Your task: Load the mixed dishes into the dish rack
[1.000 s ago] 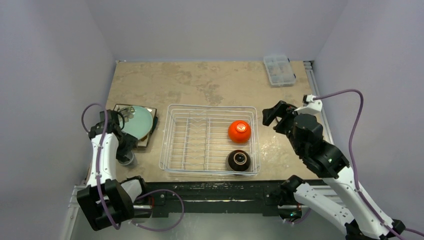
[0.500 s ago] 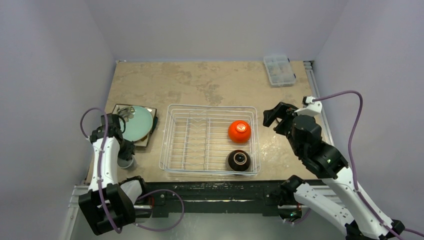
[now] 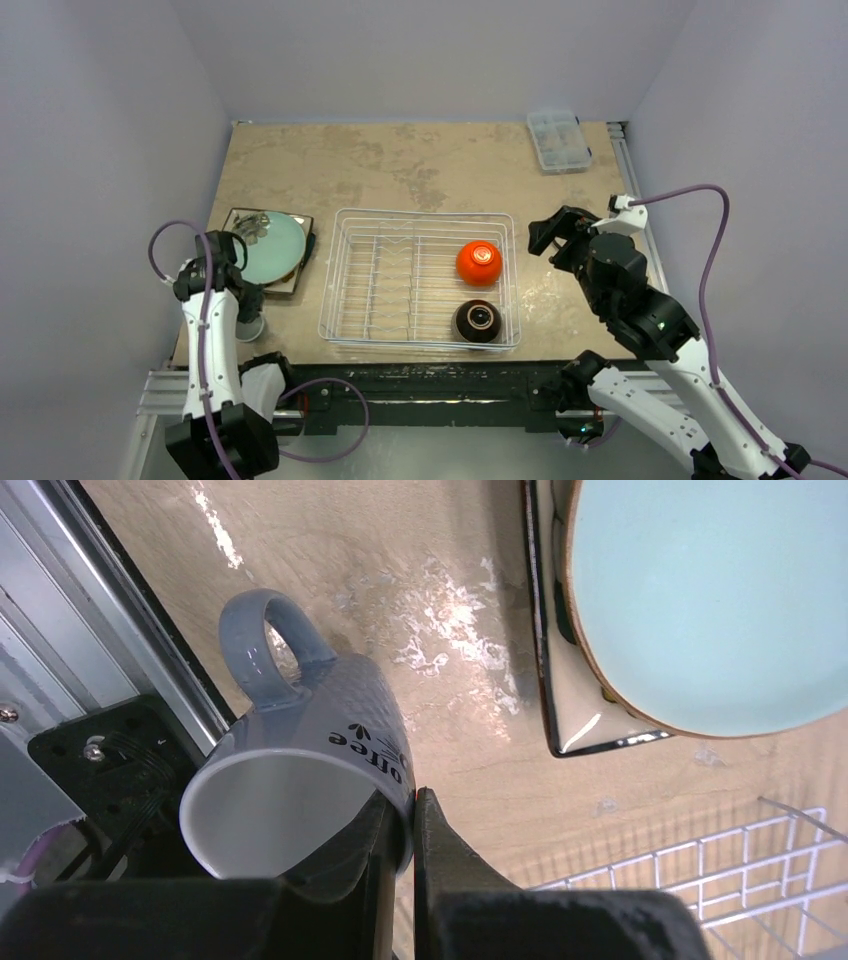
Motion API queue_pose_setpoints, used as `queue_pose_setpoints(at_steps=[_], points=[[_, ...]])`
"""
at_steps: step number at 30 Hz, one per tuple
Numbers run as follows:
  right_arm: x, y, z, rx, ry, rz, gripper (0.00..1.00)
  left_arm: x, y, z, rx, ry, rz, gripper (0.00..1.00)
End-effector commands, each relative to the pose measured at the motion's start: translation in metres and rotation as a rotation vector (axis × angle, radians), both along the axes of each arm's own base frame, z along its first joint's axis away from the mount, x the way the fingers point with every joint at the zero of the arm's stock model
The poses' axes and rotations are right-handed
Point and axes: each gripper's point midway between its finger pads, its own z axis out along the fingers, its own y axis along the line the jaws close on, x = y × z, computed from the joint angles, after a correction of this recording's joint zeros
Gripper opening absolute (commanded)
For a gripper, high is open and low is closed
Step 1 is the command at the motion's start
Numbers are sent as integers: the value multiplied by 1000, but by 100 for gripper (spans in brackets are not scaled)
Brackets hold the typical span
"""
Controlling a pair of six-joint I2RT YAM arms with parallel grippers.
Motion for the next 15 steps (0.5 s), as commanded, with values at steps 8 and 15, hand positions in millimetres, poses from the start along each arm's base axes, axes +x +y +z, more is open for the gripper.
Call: queue_pose_setpoints(at_steps=[8, 15], points=[[3, 1, 2, -4, -9, -2, 88, 52, -35, 109, -14, -530, -286, 0], [5, 35, -4, -45, 20, 184, 95, 87, -124, 230, -181, -1130, -805, 0]])
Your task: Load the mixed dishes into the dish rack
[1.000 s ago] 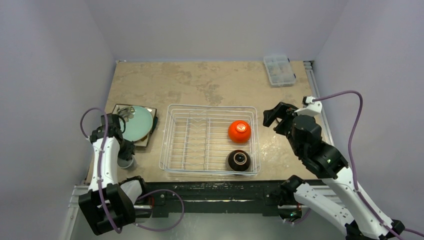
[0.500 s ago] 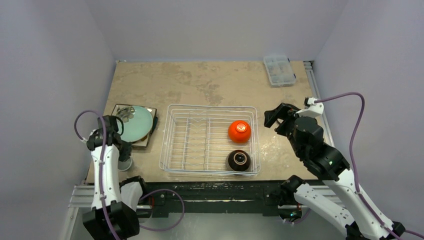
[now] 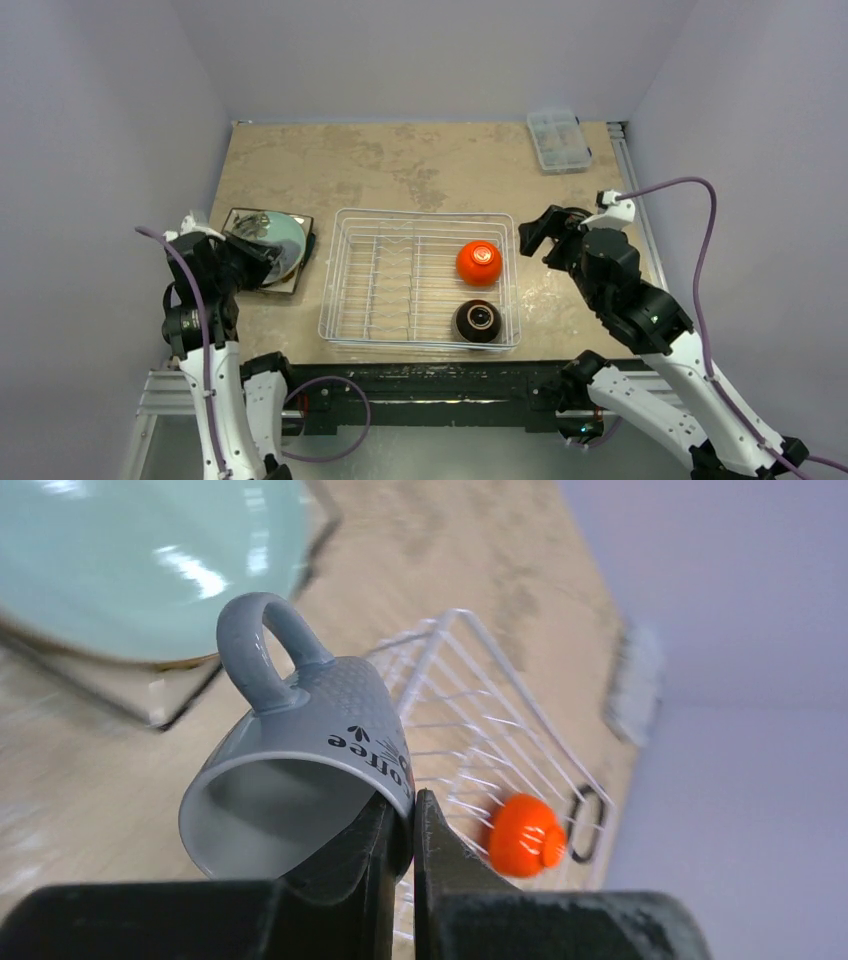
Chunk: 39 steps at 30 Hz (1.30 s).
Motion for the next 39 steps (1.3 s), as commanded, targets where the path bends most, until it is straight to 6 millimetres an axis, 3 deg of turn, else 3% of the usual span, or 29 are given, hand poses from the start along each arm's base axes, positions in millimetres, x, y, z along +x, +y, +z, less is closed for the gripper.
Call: queue_pose_setpoints(at_steps=[1, 5, 8, 11, 13, 16, 19, 22, 25, 31, 35, 39], points=[[3, 34, 0, -39, 5, 192, 97, 29, -77, 120, -60, -531, -491, 0], [2, 77, -10, -69, 41, 427, 99, 23, -147, 159, -156, -685, -823, 0], [-1, 97, -15, -56, 72, 527, 99, 13, -197, 189, -236, -782, -1062, 0], [-7, 105, -7, -25, 46, 581, 99, 5, -228, 221, -288, -876, -1240, 0], [-12, 106, 0, -13, 11, 606, 99, 6, -241, 232, -294, -905, -1312, 0], [-21, 110, 10, 9, -31, 660, 99, 7, -249, 249, -285, -963, -1375, 0], [-36, 127, 21, 102, -95, 772, 99, 7, -255, 256, -321, -1004, -1424, 0], [-53, 148, 33, 286, -172, 881, 99, 6, -259, 255, -396, -1066, -1456, 0], [-62, 159, 53, 424, -284, 954, 99, 2, -260, 240, -466, -1083, -1498, 0], [-53, 161, 60, 419, -358, 932, 99, 13, -263, 212, -465, -1012, -1465, 0], [-55, 164, 73, 474, -459, 951, 99, 18, -264, 205, -441, -985, -1438, 0], [-42, 167, 81, 487, -501, 911, 99, 16, -263, 204, -448, -984, -1428, 0]])
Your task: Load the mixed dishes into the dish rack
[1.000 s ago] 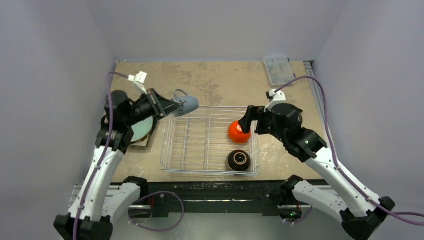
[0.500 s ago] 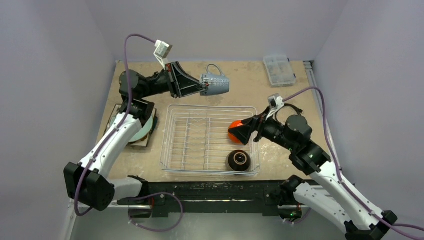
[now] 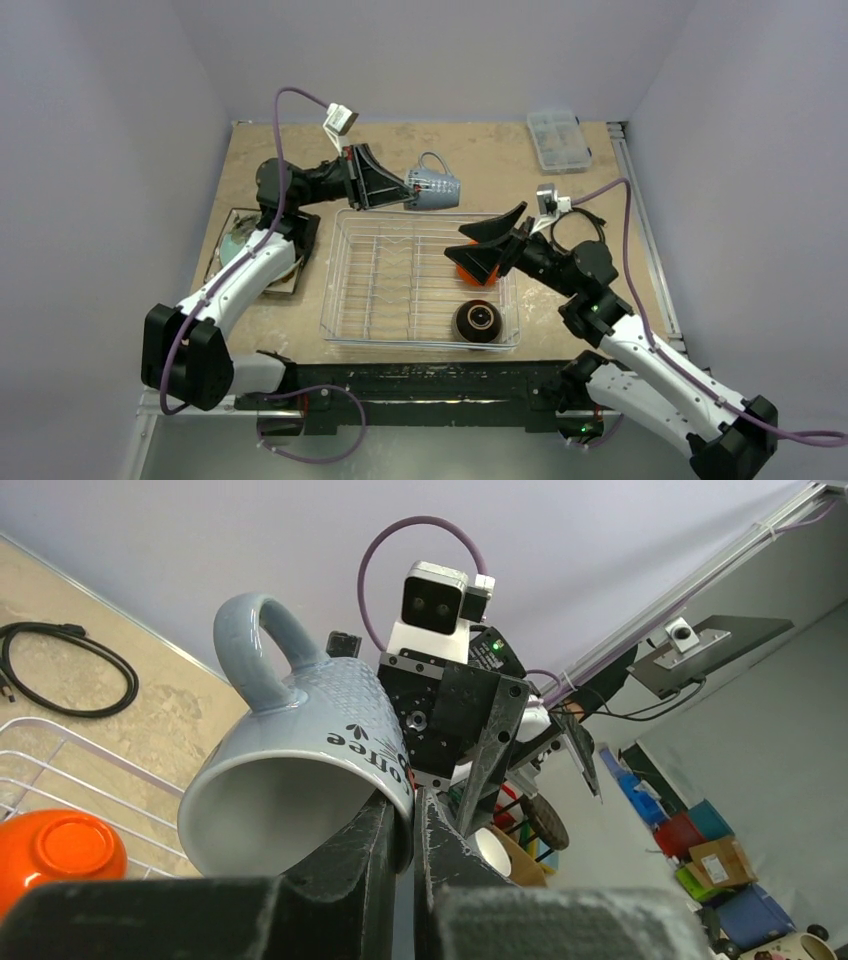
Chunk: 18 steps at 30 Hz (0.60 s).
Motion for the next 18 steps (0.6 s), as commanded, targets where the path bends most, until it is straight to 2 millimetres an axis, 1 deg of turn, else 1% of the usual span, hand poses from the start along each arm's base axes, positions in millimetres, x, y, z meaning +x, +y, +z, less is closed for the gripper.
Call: queue_pose_setpoints(at_steps=[1, 4, 5, 7, 8, 9, 11, 18], points=[[6, 3, 36, 112, -109, -18, 99, -15, 5, 25, -60, -144, 34, 0], [20, 4, 43, 126, -105, -66, 99, -16, 4, 24, -60, -134, 31, 0], [28, 5, 44, 126, -91, -93, 99, -16, 3, 23, -61, -129, 30, 0], [37, 10, 44, 124, -84, -105, 99, -17, 2, 22, -64, -122, 20, 0], [38, 12, 47, 133, -94, -95, 99, -19, 1, 22, -65, -120, 14, 0], [36, 14, 56, 162, -121, -79, 99, -20, -1, 22, -65, -118, 7, 0], [35, 17, 65, 200, -141, -55, 99, -21, -3, 20, -65, -112, 0, 0], [43, 25, 75, 267, -132, -34, 99, -21, -5, 19, -64, -108, -6, 0]])
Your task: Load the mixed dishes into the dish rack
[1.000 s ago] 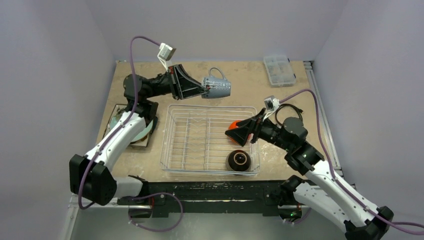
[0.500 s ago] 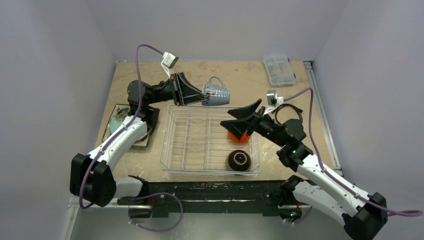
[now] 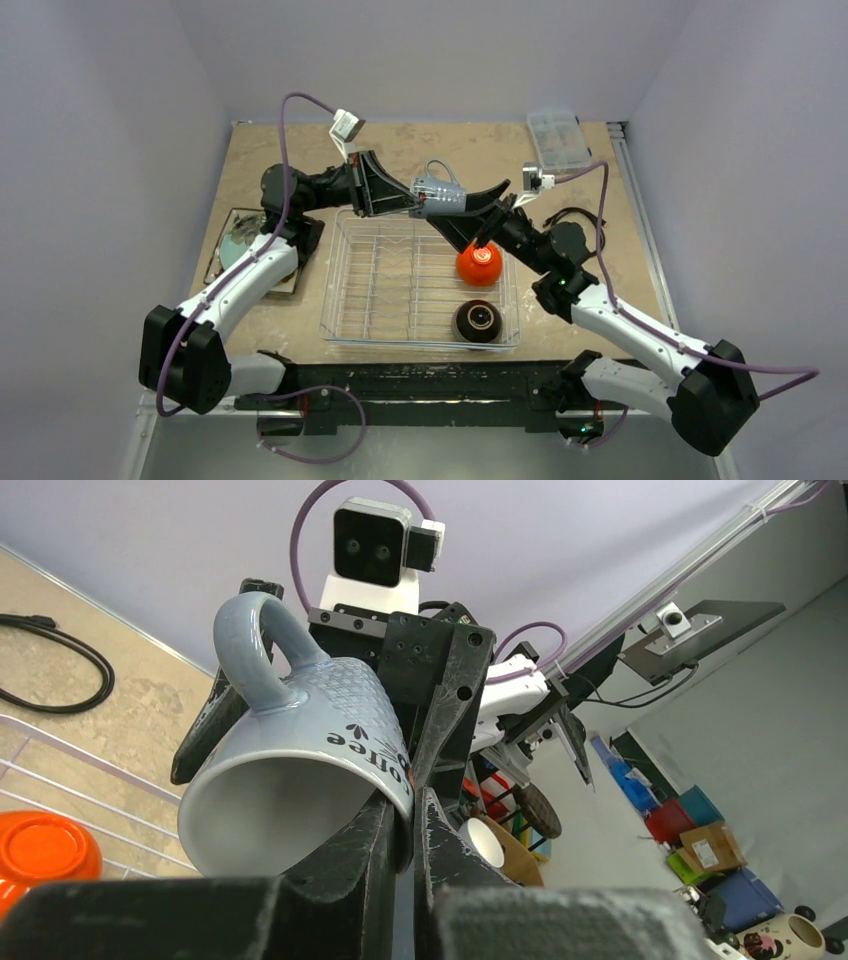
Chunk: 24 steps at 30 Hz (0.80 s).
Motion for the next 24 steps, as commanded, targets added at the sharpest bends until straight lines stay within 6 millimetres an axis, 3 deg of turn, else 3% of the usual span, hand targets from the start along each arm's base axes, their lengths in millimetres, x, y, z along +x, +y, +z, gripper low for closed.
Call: queue_pose_setpoints(at_steps=[1, 7, 15, 22, 23, 24], points=[[-6, -1, 57, 145, -108, 25, 99, -5, 3, 20, -57, -93, 23, 0], [-3, 4, 58, 187, -94, 52, 98, -1, 1, 17, -54, -72, 16, 0], [-4, 9, 58, 198, -94, 84, 84, 1, -1, 14, -46, -60, 6, 0], [-9, 8, 55, 181, -91, 95, 54, 3, -2, 12, -33, -49, 9, 0], [-10, 7, 54, 180, -89, 91, 46, 3, -2, 12, -31, -49, 9, 0], [-9, 6, 53, 178, -81, 84, 32, 3, -2, 12, -29, -50, 11, 0]])
